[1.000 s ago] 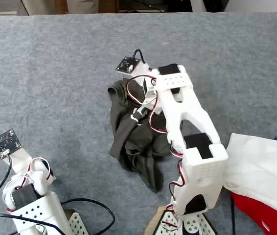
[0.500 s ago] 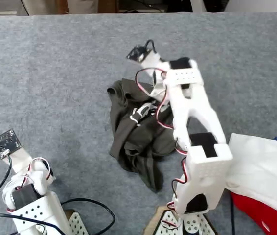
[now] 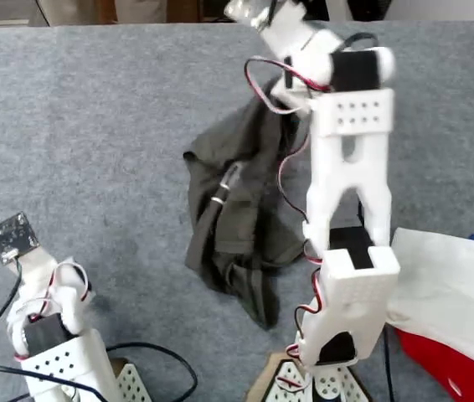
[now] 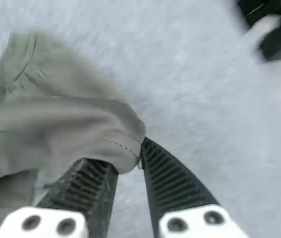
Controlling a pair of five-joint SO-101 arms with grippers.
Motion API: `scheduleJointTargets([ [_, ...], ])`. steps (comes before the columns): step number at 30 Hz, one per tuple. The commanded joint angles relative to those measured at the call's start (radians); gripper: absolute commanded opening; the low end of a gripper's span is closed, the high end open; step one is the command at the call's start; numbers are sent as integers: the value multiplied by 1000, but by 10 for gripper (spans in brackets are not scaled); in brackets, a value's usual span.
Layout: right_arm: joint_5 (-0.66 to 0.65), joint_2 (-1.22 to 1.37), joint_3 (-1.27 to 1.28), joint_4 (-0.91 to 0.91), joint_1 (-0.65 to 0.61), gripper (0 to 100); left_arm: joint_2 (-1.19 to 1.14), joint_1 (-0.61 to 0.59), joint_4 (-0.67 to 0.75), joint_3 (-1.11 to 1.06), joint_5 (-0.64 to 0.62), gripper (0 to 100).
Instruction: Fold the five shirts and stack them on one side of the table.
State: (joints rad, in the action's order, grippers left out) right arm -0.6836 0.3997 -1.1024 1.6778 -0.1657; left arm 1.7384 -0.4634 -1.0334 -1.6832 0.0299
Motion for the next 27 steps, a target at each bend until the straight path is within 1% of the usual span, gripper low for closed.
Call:
scheduleJointTargets([
  [1, 12, -81, -311, 31, 62, 5, 77, 164, 164, -6, -115, 21],
  [3, 5, -81, -367, 23, 101, 5, 74, 279, 245, -6, -172, 21],
  [6, 5, -79, -383, -17, 174, 5, 74, 414, 339, -6, -209, 21],
  [10, 5, -28, -329, -84, 274, 5, 74, 532, 388, -6, -224, 21],
  [13, 14, 58, -246, -107, 331, 5, 73, 609, 423, -6, -222, 21],
  [16, 63, 162, -182, -112, 369, 5, 73, 646, 460, -6, -224, 21],
  [18, 101, 245, -166, -127, 389, 5, 73, 651, 456, 2, -230, 21],
  [20, 141, 325, -168, -147, 407, 5, 73, 649, 454, 5, -262, 22],
  [23, 215, 437, -168, -173, 427, 5, 64, 651, 442, 14, -278, 51],
  [27, 269, 552, -170, -180, 435, 5, -45, 647, 430, 110, -293, 60],
])
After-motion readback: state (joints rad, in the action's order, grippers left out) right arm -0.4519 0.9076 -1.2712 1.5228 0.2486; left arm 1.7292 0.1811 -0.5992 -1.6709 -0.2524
